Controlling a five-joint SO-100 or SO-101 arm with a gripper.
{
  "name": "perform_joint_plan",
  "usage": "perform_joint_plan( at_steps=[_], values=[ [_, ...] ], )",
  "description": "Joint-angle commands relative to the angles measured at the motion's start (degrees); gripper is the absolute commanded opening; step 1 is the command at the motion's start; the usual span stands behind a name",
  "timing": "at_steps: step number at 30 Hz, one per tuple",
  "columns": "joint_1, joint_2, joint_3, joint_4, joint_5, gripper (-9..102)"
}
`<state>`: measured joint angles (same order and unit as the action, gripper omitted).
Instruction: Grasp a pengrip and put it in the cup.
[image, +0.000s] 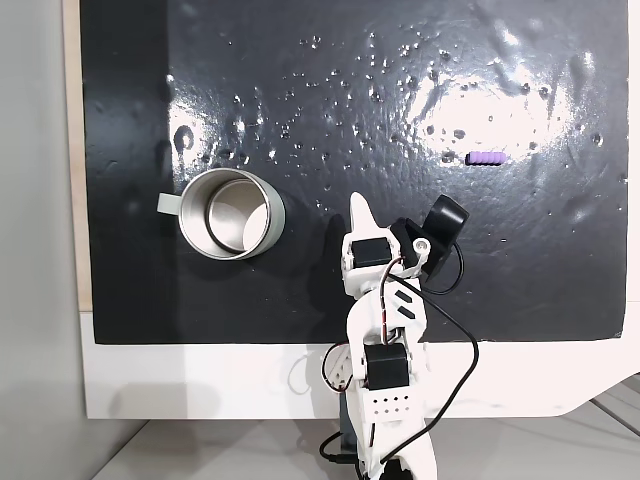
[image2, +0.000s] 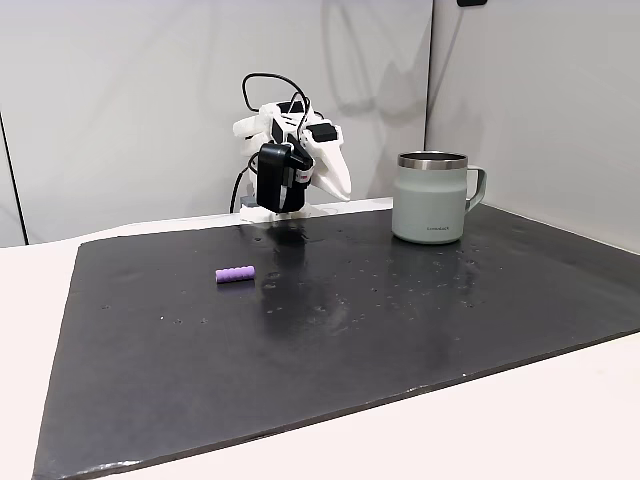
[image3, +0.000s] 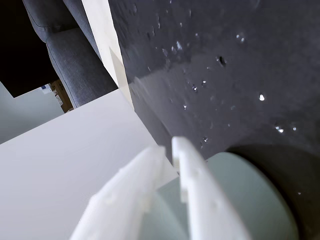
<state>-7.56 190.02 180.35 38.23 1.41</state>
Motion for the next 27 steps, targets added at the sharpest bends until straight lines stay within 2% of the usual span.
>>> perform_joint_plan(
  at_steps=[1,16,23,27],
  values=[
    [0.0,1.14,2.37,-2.11,1.23,0],
    [-0.18,1.14,1.85,-2.11,0.35,0],
    [-1.41,0.79,-10.2,8.17,-2.99,0],
    [0.62,-5.01,-16.7,11.51,-5.01,0]
  ],
)
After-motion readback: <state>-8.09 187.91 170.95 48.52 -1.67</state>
